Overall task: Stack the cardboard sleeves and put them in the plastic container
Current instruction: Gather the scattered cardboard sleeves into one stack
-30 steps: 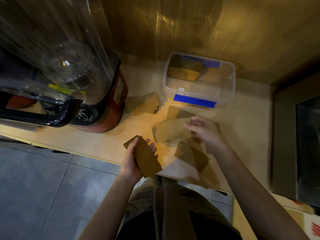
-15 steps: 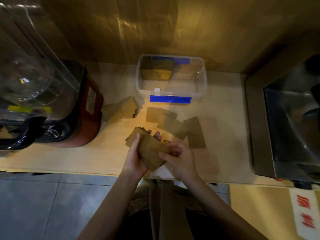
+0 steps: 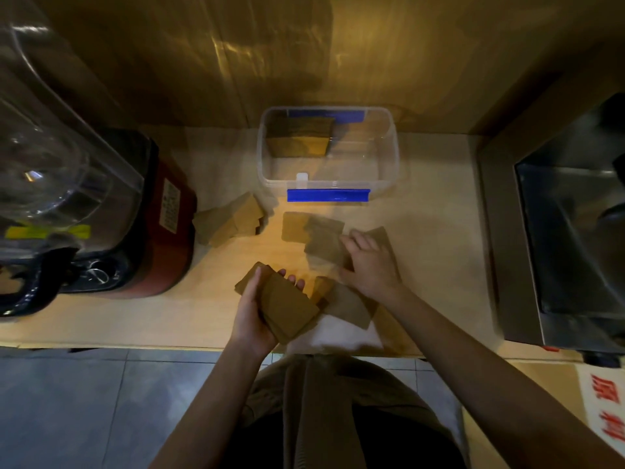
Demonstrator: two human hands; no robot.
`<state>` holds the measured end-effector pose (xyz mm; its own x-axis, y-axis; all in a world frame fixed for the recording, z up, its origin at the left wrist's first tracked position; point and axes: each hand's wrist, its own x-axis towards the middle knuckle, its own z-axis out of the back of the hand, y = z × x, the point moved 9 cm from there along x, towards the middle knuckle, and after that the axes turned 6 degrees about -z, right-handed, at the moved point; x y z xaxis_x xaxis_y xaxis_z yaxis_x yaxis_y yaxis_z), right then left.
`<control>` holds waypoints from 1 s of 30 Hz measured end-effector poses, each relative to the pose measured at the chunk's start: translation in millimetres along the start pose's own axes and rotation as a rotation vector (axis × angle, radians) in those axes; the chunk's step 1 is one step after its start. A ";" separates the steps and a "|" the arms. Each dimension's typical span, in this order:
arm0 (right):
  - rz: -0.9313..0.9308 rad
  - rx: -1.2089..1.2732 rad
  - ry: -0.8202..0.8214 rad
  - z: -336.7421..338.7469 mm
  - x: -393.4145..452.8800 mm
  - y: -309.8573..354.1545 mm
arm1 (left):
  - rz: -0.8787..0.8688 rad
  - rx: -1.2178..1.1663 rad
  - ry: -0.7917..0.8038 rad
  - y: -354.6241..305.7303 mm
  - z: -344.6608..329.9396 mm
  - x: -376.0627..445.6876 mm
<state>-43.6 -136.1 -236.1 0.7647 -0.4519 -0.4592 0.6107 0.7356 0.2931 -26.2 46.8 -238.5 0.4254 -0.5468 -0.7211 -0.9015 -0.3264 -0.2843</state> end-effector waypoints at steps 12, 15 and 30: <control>0.007 0.048 -0.186 10.2 -5.5 -9.7 | 0.057 0.097 0.046 5.1 -6.7 6.1; -0.217 0.214 -0.332 22.3 -21.8 -39.9 | 0.090 0.096 0.096 10.1 -15.7 7.9; -0.445 0.144 -0.238 -0.4 -41.3 -71.5 | 0.102 0.135 0.068 17.5 -20.4 13.6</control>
<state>-119.0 -169.8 -238.4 0.4400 -0.8195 -0.3673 0.8965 0.3771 0.2326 -34.5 17.9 -240.4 0.3316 -0.6243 -0.7073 -0.9407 -0.1622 -0.2978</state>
